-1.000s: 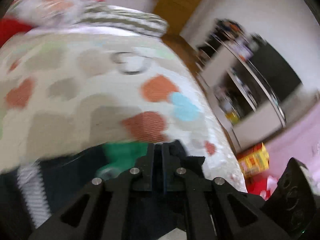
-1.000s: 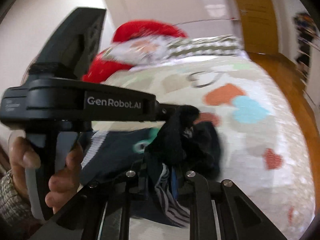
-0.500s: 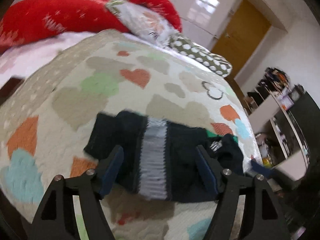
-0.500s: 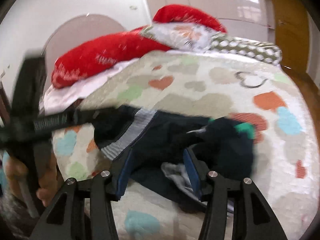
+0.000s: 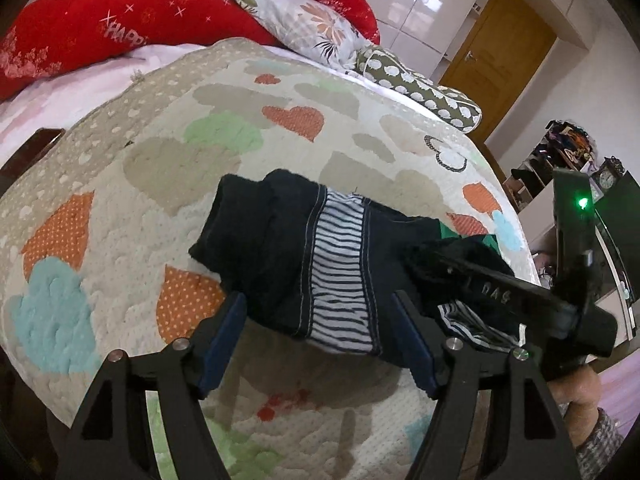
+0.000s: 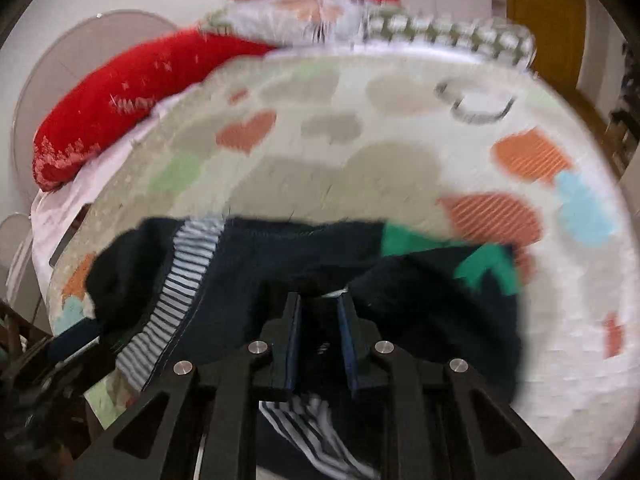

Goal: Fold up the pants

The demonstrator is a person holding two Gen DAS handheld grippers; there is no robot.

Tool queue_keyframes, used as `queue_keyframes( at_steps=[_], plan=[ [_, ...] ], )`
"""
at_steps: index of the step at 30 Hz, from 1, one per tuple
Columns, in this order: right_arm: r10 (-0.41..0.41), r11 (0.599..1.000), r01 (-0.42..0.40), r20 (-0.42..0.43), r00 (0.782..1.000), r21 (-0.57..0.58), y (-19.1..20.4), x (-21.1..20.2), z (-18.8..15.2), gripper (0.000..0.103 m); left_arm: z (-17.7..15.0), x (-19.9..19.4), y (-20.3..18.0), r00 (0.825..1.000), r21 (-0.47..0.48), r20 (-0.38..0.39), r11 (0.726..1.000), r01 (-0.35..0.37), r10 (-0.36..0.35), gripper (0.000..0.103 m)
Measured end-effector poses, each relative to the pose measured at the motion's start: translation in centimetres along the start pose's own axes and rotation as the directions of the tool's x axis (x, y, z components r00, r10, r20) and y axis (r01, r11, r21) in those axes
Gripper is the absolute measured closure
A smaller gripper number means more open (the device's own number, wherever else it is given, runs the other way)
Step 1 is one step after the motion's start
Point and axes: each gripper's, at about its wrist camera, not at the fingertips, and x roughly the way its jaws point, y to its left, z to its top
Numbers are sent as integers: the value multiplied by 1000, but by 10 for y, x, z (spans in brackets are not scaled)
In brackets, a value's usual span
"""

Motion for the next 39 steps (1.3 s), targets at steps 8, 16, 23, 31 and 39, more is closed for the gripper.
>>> queue_keyframes(
  at_steps=[8, 16, 23, 31, 39],
  plan=[
    [205, 976, -213, 156, 966, 37, -7, -64, 2, 80, -5, 3, 11, 1000, -34, -5, 999, 13, -13, 31],
    [-86, 996, 83, 77, 993, 43, -16, -42, -4, 81, -12, 5, -4, 1000, 20, -12, 1000, 6, -6, 31],
    [405, 906, -403, 13, 914, 128, -11, -26, 4, 80, -25, 11, -16, 998, 51, -35, 997, 56, -54, 31],
    [140, 982, -149, 81, 987, 116, -42, -67, 13, 80, -26, 9, -14, 997, 28, -23, 997, 79, -78, 31],
    [226, 961, -216, -41, 973, 173, -40, -6, 21, 80, -30, 9, -20, 996, 33, -39, 996, 86, -84, 31]
  ],
)
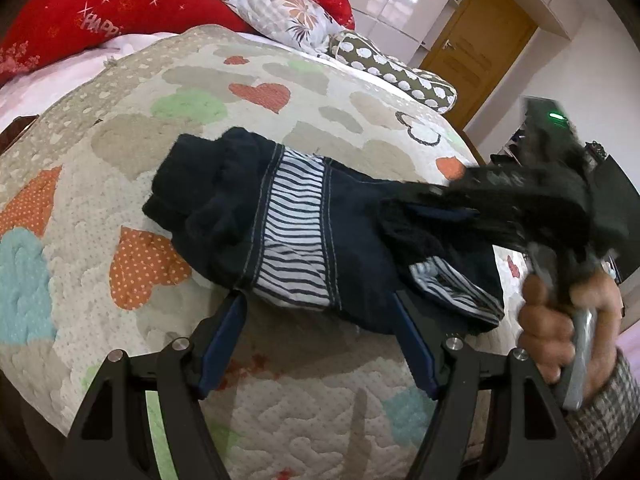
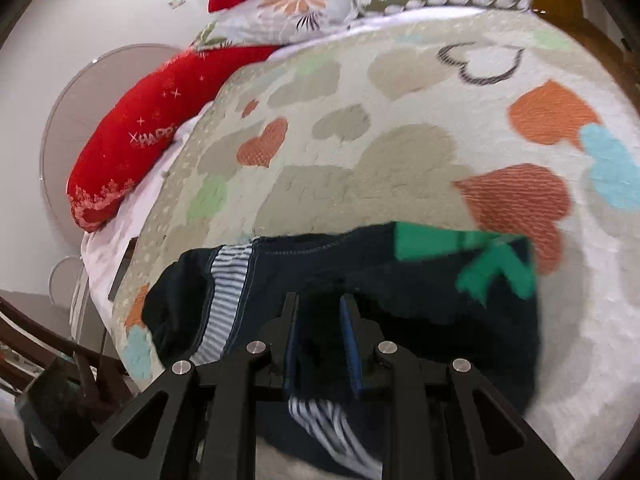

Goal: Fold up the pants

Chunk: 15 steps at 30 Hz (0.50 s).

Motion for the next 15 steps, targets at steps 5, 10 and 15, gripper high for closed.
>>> queue_keyframes(
  at_steps=[5, 10, 15],
  plan=[
    [421, 862, -377, -65, 905, 339, -28, 26, 4, 79, -1, 2, 0, 1000, -2, -8, 1000, 9, -9, 31],
    [260, 945, -263, 40, 965, 194, -20, -23, 1, 79, -1, 4, 1, 1000, -8, -13, 1000, 23, -23, 31],
    [189, 957, -179, -20, 982, 228, -30, -16, -33, 79, 1, 1, 4, 1000, -19, -2, 1000, 13, -13, 31]
  ],
)
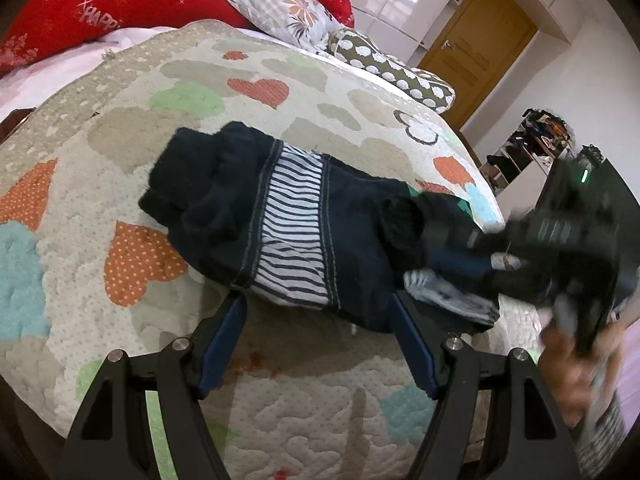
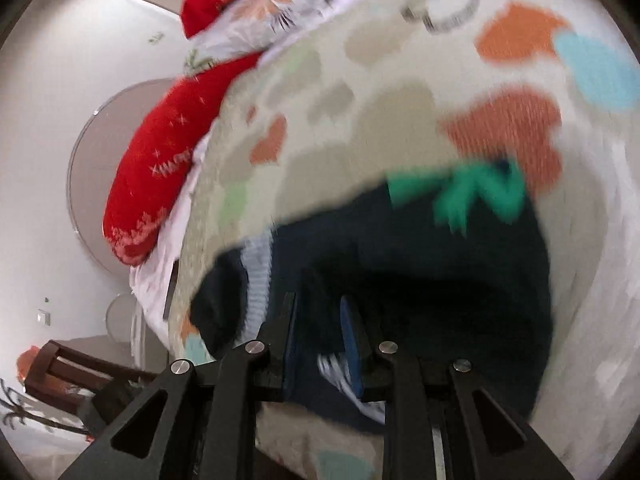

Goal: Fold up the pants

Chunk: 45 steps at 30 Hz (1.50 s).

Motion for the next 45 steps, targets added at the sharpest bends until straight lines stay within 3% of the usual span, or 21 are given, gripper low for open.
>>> queue_keyframes(
  at_steps=[3, 9, 12, 14, 18, 26, 35, 45],
  plan=[
    [-21, 1000, 21, -53, 998, -8, -11, 20, -16, 81, -1, -2, 0, 1000, 1, -2, 1000, -16, 16, 31],
    [27, 998, -24, 60, 998, -50, -2, -17, -23, 80, -6, -9, -16, 999, 55, 13, 997, -52, 52, 31],
    [-13, 997, 25, 174, 985, -69, -2, -46, -39, 63, -9, -17, -35, 994, 127, 48, 986, -108, 102, 31],
    [-92, 990, 116, 249, 964, -84, -4, -63, -55, 60, -13, -21, -48, 989, 163, 66, 976, -144, 135, 27],
    [-253, 946, 309, 375, 892, -95, -7, -82, -81, 51, -21, -25, -74, 979, 221, 91, 955, -200, 184, 24],
    [-303, 920, 381, 455, 837, -89, -24, -113, -99, 40, -28, -24, -109, 959, 295, 111, 913, -281, 260, 23],
    [-300, 927, 368, 453, 839, -68, -34, -119, -103, 39, -30, -20, -113, 954, 303, 97, 905, -299, 282, 23],
    [-316, 914, 392, 420, 851, -106, -25, -103, -105, 39, -28, -19, -95, 959, 257, 68, 924, -283, 275, 23]
  ],
)
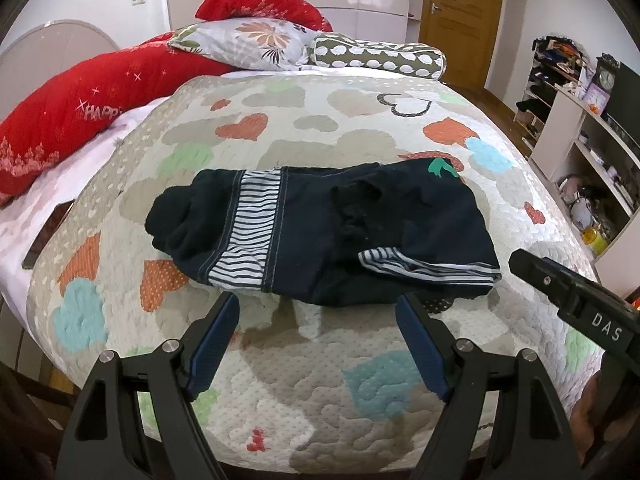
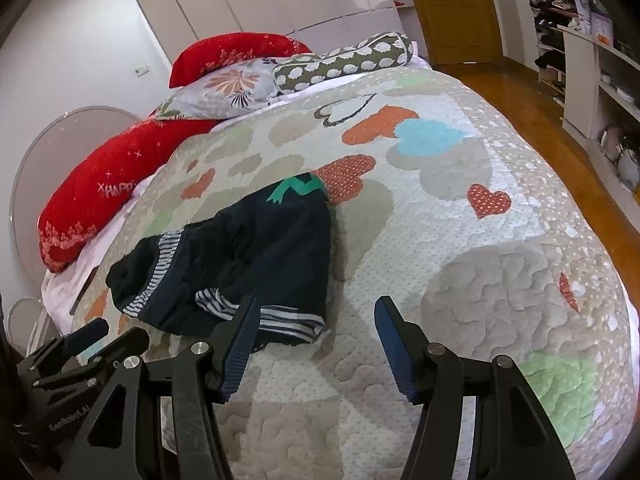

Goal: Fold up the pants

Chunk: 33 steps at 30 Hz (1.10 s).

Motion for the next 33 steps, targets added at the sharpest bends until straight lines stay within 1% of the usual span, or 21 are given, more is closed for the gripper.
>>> queue_keyframes(
  at_steps=[13, 17, 19, 22, 24, 26, 27, 29, 31, 33],
  plan=[
    [-21, 998, 19, -51, 998, -53, 21, 12, -6, 39, -4, 14, 22, 998, -68, -39, 996, 51, -54, 23],
    [-22, 997, 17, -70, 997, -79, 32, 16, -3, 39, -5, 21, 41, 996, -125, -50, 990, 71, -78, 23],
    [-7, 994, -2, -82, 997, -109, 43, 18, 3, 39, -5, 24, 57, 995, -178, -46, 981, 77, -87, 23],
    [37, 983, -56, -110, 993, -173, 68, 21, 17, 39, -4, 31, 93, 995, -296, -31, 951, 84, -98, 23],
    [69, 973, -99, -146, 987, -207, 88, 27, 27, 35, -7, 34, 119, 994, -369, -15, 925, 93, -106, 23],
    [108, 963, -148, -180, 978, -224, 111, 35, 38, 34, -11, 34, 140, 992, -411, 9, 904, 115, -122, 23],
    [138, 955, -185, -206, 969, -232, 127, 43, 45, 33, -12, 34, 146, 991, -425, 19, 896, 127, -131, 24],
    [168, 944, -226, -242, 956, -241, 149, 57, 53, 30, -17, 35, 161, 987, -467, 38, 871, 154, -154, 24],
    [170, 933, -247, -284, 944, -263, 177, 80, 62, 29, -22, 37, 173, 985, -503, 45, 848, 166, -166, 24],
    [140, 922, -245, -331, 933, -300, 205, 108, 67, 29, -25, 41, 181, 983, -526, 50, 832, 177, -177, 24]
  ],
)
